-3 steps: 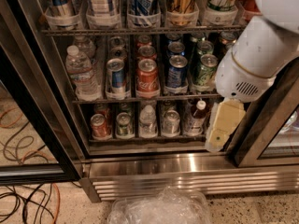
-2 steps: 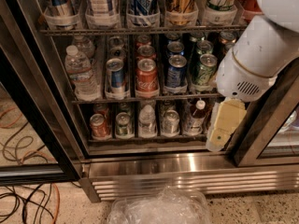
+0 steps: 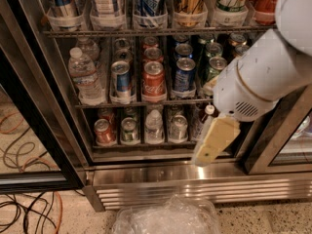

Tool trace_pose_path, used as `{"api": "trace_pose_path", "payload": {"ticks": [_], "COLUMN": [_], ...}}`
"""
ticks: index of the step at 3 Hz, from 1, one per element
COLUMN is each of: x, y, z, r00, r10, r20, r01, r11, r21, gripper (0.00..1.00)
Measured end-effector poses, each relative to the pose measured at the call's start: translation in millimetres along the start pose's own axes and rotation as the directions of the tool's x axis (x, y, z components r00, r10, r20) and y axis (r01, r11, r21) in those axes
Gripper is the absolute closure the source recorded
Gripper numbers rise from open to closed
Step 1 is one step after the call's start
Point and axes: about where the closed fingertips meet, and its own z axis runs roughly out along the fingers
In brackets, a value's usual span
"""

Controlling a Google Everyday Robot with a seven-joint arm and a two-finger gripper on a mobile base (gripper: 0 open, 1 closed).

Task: Pick water bottle from middle shelf of fridge

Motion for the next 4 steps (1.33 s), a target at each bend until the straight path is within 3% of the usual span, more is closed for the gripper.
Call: {"api": "trace_pose_path", "payload": {"ticks": [1, 2, 3, 4], "x": [-24.1, -63.2, -76.7, -76.2], "y": [19.6, 3.4, -2.3, -1.5], "z": [7.0, 13.3, 6.6, 6.9], "r00": [0.983, 0.929, 0.908, 0.910], "r10": [0.069, 0.083, 0.092, 0.090], "r20": [0.169, 0.361, 0.409, 0.405], "r01": [-0.077, -0.115, -0.138, -0.135], "r11": [0.9962, 0.9909, 0.9870, 0.9874], "r21": [0.041, 0.070, 0.083, 0.082], "gripper": [0.00, 0.00, 0.00, 0.00]}}
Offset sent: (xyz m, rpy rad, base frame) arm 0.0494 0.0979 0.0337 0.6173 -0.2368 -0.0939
